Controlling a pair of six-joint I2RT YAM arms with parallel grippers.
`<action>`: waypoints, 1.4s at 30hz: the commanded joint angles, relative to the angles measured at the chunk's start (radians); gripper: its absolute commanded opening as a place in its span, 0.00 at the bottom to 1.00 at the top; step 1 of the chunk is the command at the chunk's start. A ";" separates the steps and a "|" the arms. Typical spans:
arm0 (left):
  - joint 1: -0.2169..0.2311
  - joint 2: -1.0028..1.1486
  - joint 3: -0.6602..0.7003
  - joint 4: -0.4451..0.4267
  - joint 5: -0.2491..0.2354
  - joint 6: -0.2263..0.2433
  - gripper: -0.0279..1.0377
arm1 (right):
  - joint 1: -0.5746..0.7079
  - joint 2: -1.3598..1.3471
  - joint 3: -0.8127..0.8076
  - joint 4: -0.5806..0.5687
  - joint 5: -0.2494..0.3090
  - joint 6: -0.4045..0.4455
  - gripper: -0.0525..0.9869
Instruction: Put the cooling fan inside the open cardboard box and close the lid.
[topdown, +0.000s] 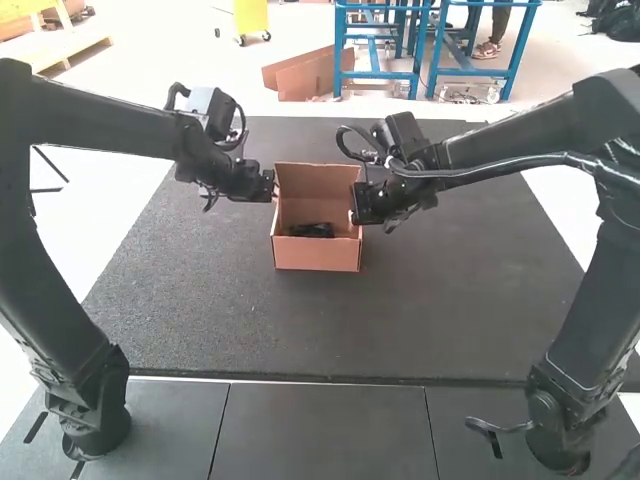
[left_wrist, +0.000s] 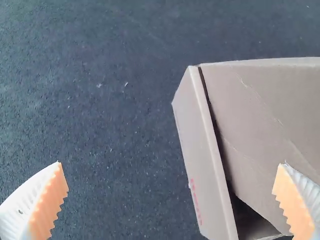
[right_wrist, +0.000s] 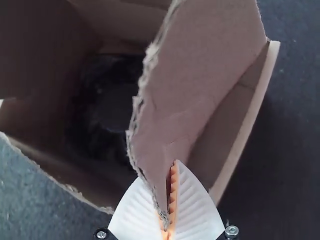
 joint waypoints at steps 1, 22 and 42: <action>-0.012 -0.058 -0.009 -0.004 0.002 0.010 0.94 | 0.021 -0.033 -0.011 -0.021 0.027 -0.064 0.03; 0.080 -0.167 0.050 0.047 -0.110 0.070 0.94 | 0.000 -0.111 0.132 -0.240 0.027 -0.073 0.94; -0.151 0.095 0.312 0.028 -0.119 0.068 0.94 | -0.334 -0.611 0.026 -0.228 0.097 -0.067 0.93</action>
